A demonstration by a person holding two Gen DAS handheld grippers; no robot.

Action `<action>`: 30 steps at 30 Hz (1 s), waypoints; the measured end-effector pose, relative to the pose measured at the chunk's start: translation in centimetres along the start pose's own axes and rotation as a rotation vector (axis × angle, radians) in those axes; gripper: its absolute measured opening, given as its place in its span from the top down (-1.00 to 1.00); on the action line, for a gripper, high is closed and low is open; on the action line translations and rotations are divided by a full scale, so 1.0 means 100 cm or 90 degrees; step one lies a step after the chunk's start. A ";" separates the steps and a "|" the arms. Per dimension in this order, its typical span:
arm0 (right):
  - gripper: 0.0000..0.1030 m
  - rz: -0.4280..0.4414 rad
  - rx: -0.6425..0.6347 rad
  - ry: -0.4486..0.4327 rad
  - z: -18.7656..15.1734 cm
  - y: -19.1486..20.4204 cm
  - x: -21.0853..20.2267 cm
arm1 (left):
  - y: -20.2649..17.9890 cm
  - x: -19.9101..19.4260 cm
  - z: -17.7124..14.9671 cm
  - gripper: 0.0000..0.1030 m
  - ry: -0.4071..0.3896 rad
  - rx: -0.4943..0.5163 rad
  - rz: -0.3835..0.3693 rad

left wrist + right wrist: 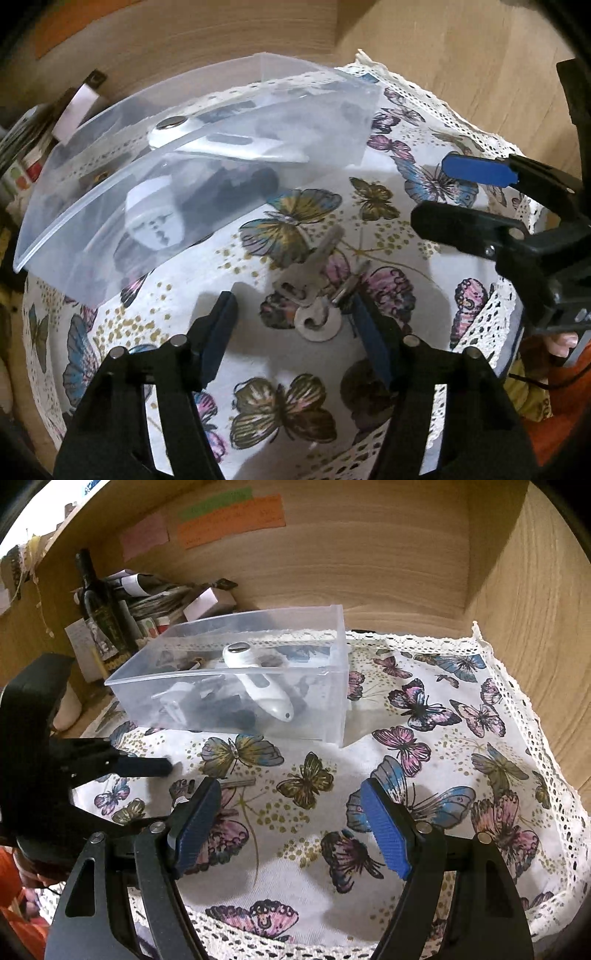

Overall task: Organize rigid objects
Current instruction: 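Grasp the keys with the left tool while the right tool grasps the round black mesh ball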

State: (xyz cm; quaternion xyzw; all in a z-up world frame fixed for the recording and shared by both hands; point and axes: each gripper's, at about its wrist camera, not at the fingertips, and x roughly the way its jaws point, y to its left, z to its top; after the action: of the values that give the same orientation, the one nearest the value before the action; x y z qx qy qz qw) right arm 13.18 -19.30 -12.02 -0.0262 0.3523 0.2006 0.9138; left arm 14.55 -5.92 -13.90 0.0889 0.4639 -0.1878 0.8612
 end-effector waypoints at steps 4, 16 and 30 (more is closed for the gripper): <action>-0.47 -0.001 0.007 -0.002 -0.002 -0.001 -0.001 | 0.000 0.004 0.007 0.22 -0.010 -0.003 0.007; -0.47 0.033 -0.004 -0.003 -0.010 0.019 -0.005 | 0.043 -0.018 -0.023 0.79 -0.023 -0.108 0.046; -0.15 0.098 -0.077 0.022 -0.035 0.073 0.006 | 0.060 -0.059 -0.069 0.80 -0.080 -0.165 0.087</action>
State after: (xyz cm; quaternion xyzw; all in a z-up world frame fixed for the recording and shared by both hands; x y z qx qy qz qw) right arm 8.57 -13.01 -14.34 -0.0577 0.3560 0.2909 0.8862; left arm 8.76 3.20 -12.89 -0.0036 0.4223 -0.0723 0.9035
